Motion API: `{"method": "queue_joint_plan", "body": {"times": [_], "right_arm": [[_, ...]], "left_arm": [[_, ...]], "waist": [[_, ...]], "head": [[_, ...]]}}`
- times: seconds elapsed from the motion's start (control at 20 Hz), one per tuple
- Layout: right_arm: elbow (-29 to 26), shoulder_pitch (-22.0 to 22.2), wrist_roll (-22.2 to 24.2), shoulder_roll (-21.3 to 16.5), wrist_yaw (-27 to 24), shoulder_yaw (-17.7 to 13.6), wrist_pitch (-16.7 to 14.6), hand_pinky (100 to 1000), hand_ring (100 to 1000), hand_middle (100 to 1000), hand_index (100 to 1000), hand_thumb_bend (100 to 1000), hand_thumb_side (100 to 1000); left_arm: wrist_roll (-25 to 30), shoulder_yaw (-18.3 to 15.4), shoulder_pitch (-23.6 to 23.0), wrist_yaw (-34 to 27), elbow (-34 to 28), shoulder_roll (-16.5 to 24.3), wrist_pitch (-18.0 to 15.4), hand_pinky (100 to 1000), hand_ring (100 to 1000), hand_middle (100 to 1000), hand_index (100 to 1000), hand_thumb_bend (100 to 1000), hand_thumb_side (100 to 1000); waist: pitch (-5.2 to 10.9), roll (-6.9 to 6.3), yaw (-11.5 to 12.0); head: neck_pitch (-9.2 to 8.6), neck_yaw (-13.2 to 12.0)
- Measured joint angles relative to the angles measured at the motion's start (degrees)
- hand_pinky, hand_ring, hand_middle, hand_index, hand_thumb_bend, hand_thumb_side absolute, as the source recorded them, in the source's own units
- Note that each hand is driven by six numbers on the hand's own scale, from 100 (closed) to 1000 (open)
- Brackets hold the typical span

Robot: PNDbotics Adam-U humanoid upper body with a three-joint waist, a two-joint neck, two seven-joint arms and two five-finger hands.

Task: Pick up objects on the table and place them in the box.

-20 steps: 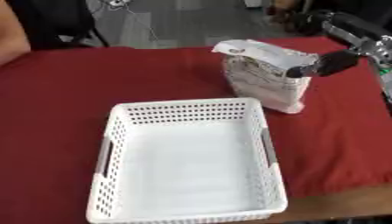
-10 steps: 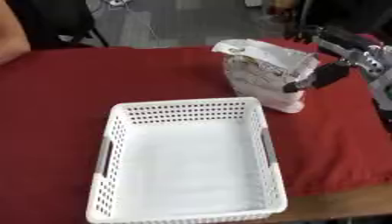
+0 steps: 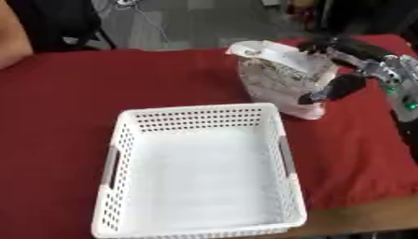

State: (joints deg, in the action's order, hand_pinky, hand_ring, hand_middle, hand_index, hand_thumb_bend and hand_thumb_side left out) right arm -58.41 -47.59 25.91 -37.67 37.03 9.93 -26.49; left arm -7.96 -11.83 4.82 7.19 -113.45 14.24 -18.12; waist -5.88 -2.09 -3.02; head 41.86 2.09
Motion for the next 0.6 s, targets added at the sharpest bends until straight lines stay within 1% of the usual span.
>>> {"method": "queue_joint_plan", "body": {"times": [0.6], "right_arm": [[0.2, 0.3, -0.2, 0.4, 0.2, 0.0, -0.2, 796, 845, 864, 986, 766, 558]], "left_arm": [[0.2, 0.0, 0.0, -0.2, 0.0, 0.0, -0.2, 729, 839, 930, 997, 903, 1000]], "waist": [[-0.01, -0.14, 0.3]], "head": [[0.02, 0.0]]}}
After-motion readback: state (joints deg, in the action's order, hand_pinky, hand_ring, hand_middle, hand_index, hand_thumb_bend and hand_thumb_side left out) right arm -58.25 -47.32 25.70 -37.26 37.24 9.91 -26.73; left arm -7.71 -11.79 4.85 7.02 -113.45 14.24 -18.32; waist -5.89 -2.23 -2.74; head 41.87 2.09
